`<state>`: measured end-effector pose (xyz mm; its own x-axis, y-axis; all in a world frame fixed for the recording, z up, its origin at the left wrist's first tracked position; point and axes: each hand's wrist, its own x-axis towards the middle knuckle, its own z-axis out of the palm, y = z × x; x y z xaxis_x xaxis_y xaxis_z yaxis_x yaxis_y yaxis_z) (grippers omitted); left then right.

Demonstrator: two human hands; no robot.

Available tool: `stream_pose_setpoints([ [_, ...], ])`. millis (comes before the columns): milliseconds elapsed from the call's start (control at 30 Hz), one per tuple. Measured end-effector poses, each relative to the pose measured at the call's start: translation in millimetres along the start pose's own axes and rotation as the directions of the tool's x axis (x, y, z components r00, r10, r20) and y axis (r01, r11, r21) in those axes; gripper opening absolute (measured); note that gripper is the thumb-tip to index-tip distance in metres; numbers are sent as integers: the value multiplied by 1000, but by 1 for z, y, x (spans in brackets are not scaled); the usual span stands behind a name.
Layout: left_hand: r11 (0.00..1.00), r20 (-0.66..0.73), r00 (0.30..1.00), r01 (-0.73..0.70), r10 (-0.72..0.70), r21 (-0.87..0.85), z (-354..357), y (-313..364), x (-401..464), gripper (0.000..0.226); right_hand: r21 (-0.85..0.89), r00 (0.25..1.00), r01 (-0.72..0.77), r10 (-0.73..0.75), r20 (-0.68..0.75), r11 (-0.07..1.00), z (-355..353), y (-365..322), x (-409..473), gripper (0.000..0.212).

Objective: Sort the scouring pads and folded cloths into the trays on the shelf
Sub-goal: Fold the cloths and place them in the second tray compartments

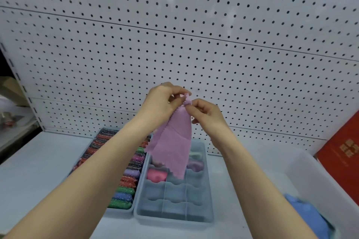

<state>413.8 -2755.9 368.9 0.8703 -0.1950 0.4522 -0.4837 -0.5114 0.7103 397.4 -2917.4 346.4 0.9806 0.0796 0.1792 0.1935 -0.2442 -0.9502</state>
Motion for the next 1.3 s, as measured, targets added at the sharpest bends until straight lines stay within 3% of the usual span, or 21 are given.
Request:
stream_pose_setpoints([
  [133, 986, 135, 990, 55, -33, -159, -6, 1, -1, 12, 63, 976, -92, 78, 204, 994, -7, -6, 2, 24],
  [200, 969, 90, 992, 104, -86, -223, -4, 1, -1, 4, 37, 986, -79, 72, 150, 996, -8, -9, 2, 22],
  [300, 972, -48, 989, 128, -140, -200, -1, 1, 3, 13, 7, 1000, 22, -22, 0, 1000, -7, -11, -5, 10],
  [400, 986, -66, 989, 122, -130, -113, 0, 7, 5, 23, -107, 993, 119, -118, 19, 987, 0, -12, -14, 19],
  [533, 994, -63, 996, 63, -69, -87, -2, 18, 4, 25, -387, 991, 29, -78, -110, 922, 0, 4, -4, 3],
  [600, 994, -106, 993, 39, -51, -107, -8, 18, 4, 22, -431, 990, -15, -47, -132, 902, -6, 19, -1, 14],
  [667, 990, -173, 984, 27, -52, -139, -19, 14, 5, 20, -404, 989, -43, -19, -148, 914, -16, 32, -4, 27],
  [800, 992, -299, 949, 70, -98, -102, -49, -11, 5, 15, -148, 977, -48, 15, -213, 988, -43, 38, -10, 13],
  [933, 990, -273, 951, 136, -142, -41, -61, -36, -3, 13, 78, 967, 9, 11, -254, 997, -63, 21, -6, 8],
  [1000, 985, -273, 947, 167, -170, -34, -56, -42, -8, 7, 142, 982, 40, -12, -190, 989, -68, 13, -6, 8],
  [1067, 961, -269, 923, 268, -275, -63, -49, -48, -10, 11, 184, 998, 22, -32, 51, 983, -73, 7, -12, 27],
  [1133, 929, -226, 903, 337, -365, -155, -42, -52, -12, 15, 137, 927, -73, 16, 375, 988, -75, -3, -21, 33],
  [1200, 890, -123, 914, 335, -387, -309, -33, -49, -13, 20, 0, 821, -47, 38, 569, 999, -69, -10, -26, 24],
  [1233, 869, -63, 923, 333, -380, -366, -28, -44, -15, 23, -35, 814, -12, 30, 580, 999, -63, -12, -26, 18],
  [1300, 851, 40, 939, 326, -341, -412, -18, -31, -15, 26, -31, 895, 24, -8, 446, 999, -47, -16, -22, 9],
])
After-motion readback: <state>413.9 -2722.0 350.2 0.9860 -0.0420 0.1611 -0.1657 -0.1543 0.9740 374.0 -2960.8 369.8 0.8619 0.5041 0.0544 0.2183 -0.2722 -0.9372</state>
